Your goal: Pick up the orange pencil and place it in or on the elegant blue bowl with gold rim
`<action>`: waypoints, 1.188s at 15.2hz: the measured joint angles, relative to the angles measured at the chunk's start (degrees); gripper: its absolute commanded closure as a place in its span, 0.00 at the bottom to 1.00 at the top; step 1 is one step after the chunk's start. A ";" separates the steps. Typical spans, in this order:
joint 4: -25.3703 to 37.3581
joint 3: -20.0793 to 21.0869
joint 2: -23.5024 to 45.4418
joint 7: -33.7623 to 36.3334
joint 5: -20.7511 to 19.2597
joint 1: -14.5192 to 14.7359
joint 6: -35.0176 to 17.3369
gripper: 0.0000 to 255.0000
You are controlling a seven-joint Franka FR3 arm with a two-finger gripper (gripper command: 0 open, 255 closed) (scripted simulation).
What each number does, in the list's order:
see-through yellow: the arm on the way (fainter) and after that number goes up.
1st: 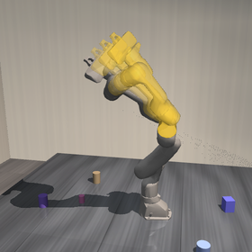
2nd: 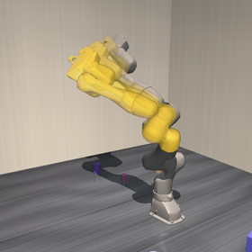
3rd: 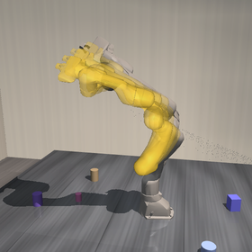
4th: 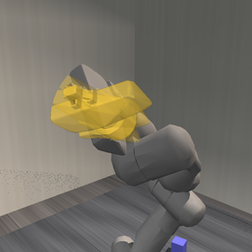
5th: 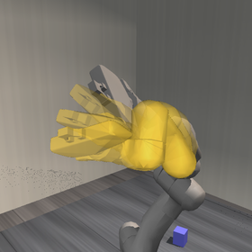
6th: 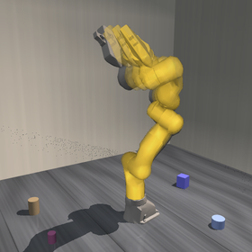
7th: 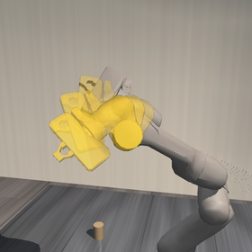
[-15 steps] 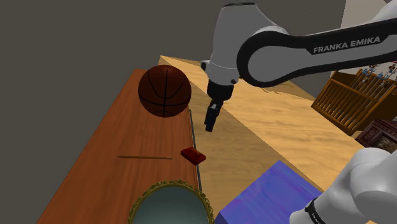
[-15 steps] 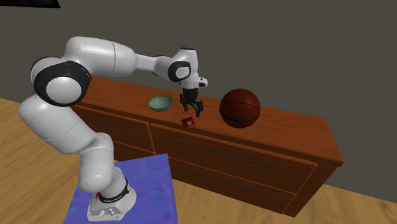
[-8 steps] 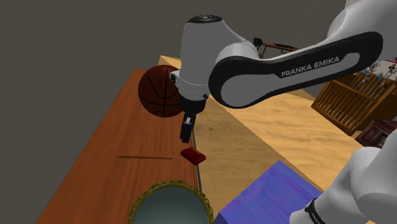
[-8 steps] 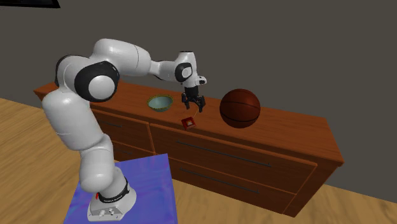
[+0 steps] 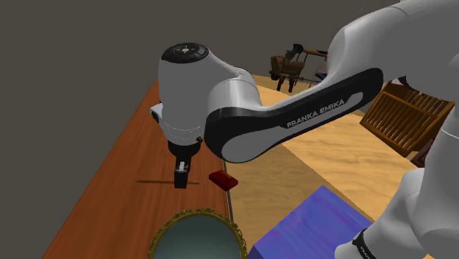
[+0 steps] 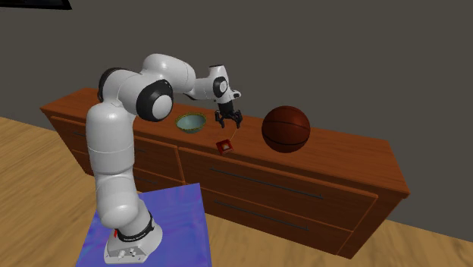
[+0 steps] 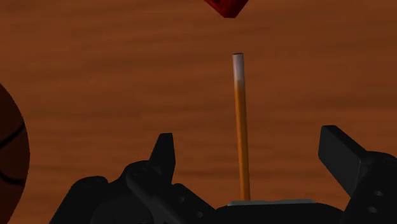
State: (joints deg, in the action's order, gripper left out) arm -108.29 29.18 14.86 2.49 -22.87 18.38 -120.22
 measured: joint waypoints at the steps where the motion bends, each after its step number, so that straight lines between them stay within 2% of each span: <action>1: 1.10 0.02 1.42 0.10 -1.23 0.70 -0.10 0.00; 8: 1.61 -1.08 5.77 1.49 -4.68 1.67 -3.23 0.00; 15: 1.09 -1.29 6.05 1.63 -5.03 1.55 -4.03 0.00; 16: 1.09 -1.29 6.05 1.63 -5.03 1.55 -4.03 1.00; 18: 1.09 -1.29 6.05 1.63 -5.03 1.55 -4.03 1.00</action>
State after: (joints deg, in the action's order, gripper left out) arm -107.19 27.89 20.91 4.12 -27.90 19.93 -124.26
